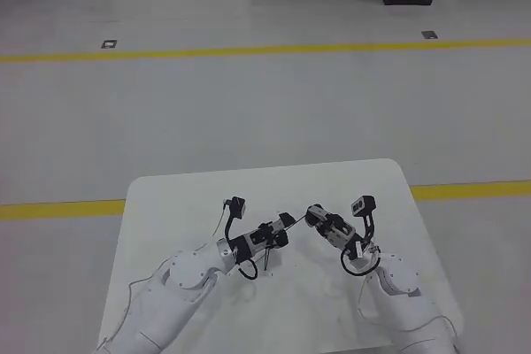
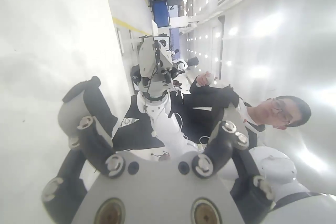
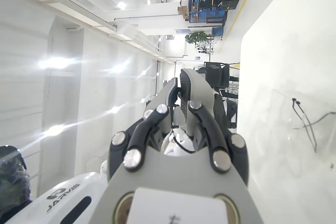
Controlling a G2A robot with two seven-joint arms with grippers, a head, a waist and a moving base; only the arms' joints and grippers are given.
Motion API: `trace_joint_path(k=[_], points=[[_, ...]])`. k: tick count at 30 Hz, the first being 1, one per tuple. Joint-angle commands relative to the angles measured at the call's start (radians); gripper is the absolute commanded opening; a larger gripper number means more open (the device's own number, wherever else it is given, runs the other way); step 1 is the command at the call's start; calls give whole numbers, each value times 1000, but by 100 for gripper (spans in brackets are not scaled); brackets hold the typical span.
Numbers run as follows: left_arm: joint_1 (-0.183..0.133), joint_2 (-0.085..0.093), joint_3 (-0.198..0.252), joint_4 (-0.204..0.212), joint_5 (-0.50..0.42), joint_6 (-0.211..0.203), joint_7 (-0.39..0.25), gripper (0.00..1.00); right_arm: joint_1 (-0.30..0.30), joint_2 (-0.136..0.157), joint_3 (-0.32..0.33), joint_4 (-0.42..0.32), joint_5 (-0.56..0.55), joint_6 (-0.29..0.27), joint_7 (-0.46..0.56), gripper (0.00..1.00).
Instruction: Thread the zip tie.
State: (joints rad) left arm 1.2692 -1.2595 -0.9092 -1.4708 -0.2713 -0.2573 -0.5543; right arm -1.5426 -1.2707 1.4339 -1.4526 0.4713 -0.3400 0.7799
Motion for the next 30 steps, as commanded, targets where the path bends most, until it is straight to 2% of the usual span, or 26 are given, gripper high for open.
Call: trace_joint_path(k=[1, 4, 11, 15, 23, 26, 30], points=[[0, 0, 0, 0, 0, 0, 0, 100, 0, 0, 0, 0, 0, 0, 0, 0], [7, -4, 8, -12, -27, 21, 29, 100, -2, 0, -6, -9, -13, 0, -16, 0], [-13, -13, 31, -3, -74, 86, 55, 100, -5, -1, -24, -17, -122, 0, -83, 0], [-23, -17, 38, 2, -87, 152, 100, 100, -6, -3, -32, -7, -130, 0, -96, 0], [-22, -17, 39, 0, -86, 153, 105, 100, -6, -4, -32, -7, -132, 0, -101, 0], [-14, -19, 36, -11, -85, 132, 141, 100, -13, -7, -44, 4, -139, 0, -163, 0], [-9, -20, 37, -15, -96, 132, 159, 100, -13, -10, -59, 13, -143, 0, -196, 0]])
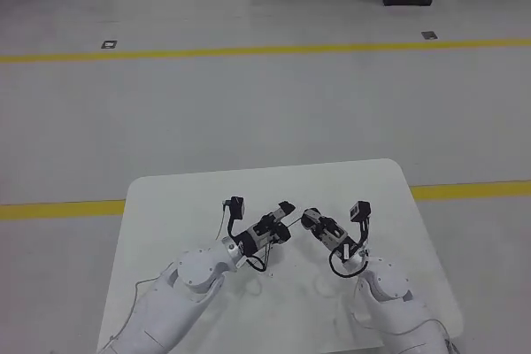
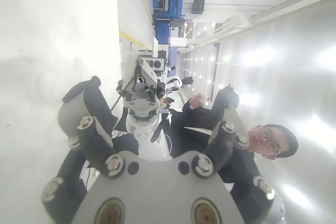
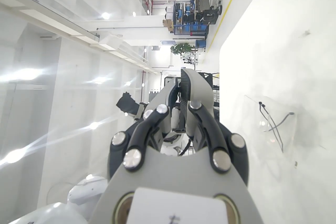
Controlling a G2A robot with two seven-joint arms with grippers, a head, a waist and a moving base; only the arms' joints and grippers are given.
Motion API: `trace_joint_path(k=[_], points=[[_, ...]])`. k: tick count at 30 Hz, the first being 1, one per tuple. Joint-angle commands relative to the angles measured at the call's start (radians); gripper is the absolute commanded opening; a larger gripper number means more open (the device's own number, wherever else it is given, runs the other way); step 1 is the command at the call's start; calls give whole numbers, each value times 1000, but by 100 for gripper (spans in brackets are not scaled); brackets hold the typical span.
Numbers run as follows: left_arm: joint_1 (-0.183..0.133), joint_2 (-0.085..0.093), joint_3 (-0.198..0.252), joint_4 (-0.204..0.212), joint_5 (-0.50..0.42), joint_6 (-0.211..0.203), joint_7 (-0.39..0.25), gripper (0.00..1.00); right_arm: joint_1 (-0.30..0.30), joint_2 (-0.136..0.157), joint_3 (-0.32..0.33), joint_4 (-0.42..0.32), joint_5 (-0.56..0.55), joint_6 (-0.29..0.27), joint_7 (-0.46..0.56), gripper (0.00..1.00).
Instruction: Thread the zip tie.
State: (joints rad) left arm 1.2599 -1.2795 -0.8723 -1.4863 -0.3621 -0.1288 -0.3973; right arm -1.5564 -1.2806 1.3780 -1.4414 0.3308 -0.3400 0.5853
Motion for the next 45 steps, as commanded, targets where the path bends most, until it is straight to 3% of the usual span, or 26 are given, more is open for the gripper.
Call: trace_joint_path(k=[1, 2, 6, 7, 9, 12, 20, 31, 45], points=[[1, -1, 1, 0, -6, 6, 4, 100, 1, -1, -7, 5, -4, 0, -3, 0], [1, -1, 2, 2, -10, 10, 5, 100, 3, -2, -11, 10, -5, 0, -5, 0], [1, -3, 6, 7, -18, 24, 12, 82, 9, -3, -17, 17, -5, 0, -11, 0], [1, -3, 7, 7, -19, 26, 14, 77, 9, -4, -19, 17, -5, 0, -11, 0], [2, -4, 8, 7, -23, 26, 19, 57, 10, -5, -22, 18, -6, 0, -11, 0], [2, -5, 9, 7, -23, 25, 27, 45, 9, -6, -26, 19, -18, 0, -14, 0], [5, -6, 7, 2, -28, 21, 37, 42, 5, -9, -29, 19, -31, 0, -19, 0], [12, -4, 10, -3, 4, 47, 44, 39, -8, -11, -23, -8, -31, 0, -18, 0], [14, -3, 11, -6, 21, 74, 51, 33, -15, -12, -26, -34, -149, 0, -51, 0]])
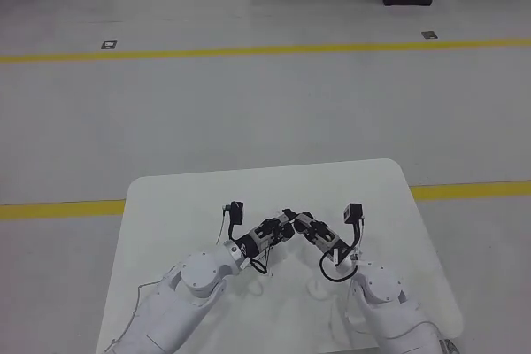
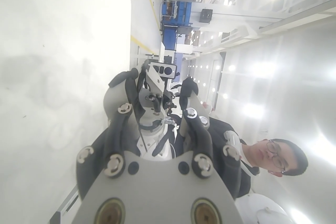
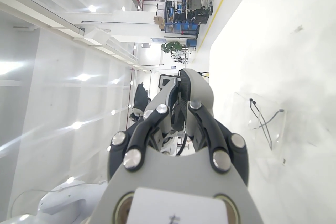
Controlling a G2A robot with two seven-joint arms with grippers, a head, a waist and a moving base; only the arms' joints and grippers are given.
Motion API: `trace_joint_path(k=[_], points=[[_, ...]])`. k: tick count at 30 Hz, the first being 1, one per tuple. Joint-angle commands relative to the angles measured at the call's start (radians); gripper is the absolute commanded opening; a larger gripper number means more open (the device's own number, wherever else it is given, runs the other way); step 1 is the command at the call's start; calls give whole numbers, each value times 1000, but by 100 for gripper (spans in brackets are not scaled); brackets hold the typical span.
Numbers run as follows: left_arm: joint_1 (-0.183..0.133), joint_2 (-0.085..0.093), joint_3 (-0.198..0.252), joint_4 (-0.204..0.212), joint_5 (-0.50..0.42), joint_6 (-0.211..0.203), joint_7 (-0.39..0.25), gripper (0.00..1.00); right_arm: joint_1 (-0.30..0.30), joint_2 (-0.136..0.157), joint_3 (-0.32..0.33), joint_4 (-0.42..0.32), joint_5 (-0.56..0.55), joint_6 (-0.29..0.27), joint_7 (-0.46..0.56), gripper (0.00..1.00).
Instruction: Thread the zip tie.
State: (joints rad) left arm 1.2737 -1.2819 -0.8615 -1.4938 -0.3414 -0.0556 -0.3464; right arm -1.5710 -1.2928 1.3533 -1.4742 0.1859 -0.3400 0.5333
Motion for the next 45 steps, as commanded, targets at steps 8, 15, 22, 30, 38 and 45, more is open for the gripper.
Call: trace_joint_path(k=[8, 15, 22, 30, 38, 45], points=[[-8, -3, 10, 12, 6, 8, 9, 25, 0, 1, -3, -9, -36, 0, -1, 0], [-10, -3, 11, 12, 20, 19, 16, 16, 0, 3, -2, -18, -72, 0, -3, 0], [-9, -3, 11, 12, 26, 27, 16, 14, -4, 3, -4, -24, -73, 0, -10, 0], [-11, -3, 12, 17, 29, 32, 15, 7, -4, 3, -3, -26, -74, 0, -5, 0], [-13, -4, 14, 17, 32, 37, 16, 3, -3, 4, -5, -30, -88, 0, -2, 0], [-12, -4, 13, 21, 35, 36, 18, 0, -5, 5, -7, -30, -95, 0, -6, 0]])
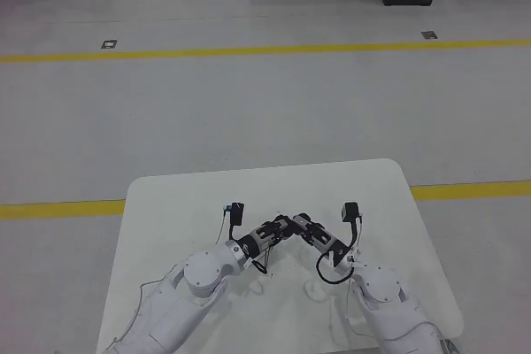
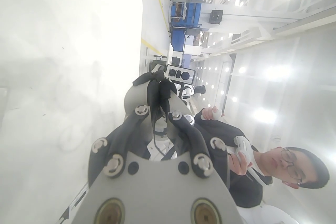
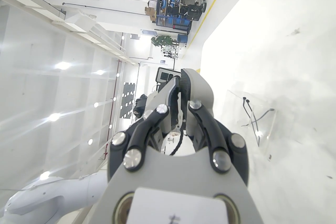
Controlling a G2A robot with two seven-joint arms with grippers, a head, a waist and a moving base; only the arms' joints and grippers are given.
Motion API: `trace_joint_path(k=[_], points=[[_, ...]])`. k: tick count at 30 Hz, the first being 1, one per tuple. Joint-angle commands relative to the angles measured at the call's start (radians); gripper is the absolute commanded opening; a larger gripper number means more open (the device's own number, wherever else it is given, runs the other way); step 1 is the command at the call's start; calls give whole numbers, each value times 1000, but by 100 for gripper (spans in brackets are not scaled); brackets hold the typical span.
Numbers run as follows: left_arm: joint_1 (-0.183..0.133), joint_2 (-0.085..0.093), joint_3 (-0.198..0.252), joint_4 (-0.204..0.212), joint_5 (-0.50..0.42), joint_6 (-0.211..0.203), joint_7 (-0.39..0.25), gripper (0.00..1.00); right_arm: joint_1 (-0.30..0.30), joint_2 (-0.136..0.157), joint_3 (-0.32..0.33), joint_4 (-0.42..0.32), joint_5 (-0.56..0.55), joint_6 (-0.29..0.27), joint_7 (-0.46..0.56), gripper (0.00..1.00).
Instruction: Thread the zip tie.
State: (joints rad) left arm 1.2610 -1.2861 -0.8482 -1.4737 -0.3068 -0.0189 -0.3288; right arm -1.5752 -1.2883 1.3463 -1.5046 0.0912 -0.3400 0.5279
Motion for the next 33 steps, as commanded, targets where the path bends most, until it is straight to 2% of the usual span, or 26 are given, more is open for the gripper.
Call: trace_joint_path(k=[1, 2, 3, 8, 13, 20, 24, 33], points=[[0, 1, -1, 2, 3, 0, 0, 0, -1, 0, 0, 1, 0, 0, 0, 4], [0, 1, -2, 3, 6, 0, 0, 0, -2, 0, 0, 1, 1, 0, 1, 37], [0, 1, -3, 4, 9, 1, 0, 0, -2, 1, 1, 1, 2, 0, 1, 100], [3, 4, -10, 2, 25, 0, 3, 0, -7, 3, 17, -2, 12, 0, 0, 100], [8, 10, -28, -11, 42, 0, 5, 0, -18, 11, 68, -3, 23, 0, 11, 100], [25, 24, -67, -38, 62, -28, -25, 0, -22, 26, 140, 21, 40, 0, 72, 100], [27, 27, -74, -50, 51, -60, -58, 0, -24, 29, 148, 34, 59, 0, 92, 100], [29, 28, -76, -42, 60, -58, -49, 0, -24, 29, 148, 34, 59, 0, 92, 100]])
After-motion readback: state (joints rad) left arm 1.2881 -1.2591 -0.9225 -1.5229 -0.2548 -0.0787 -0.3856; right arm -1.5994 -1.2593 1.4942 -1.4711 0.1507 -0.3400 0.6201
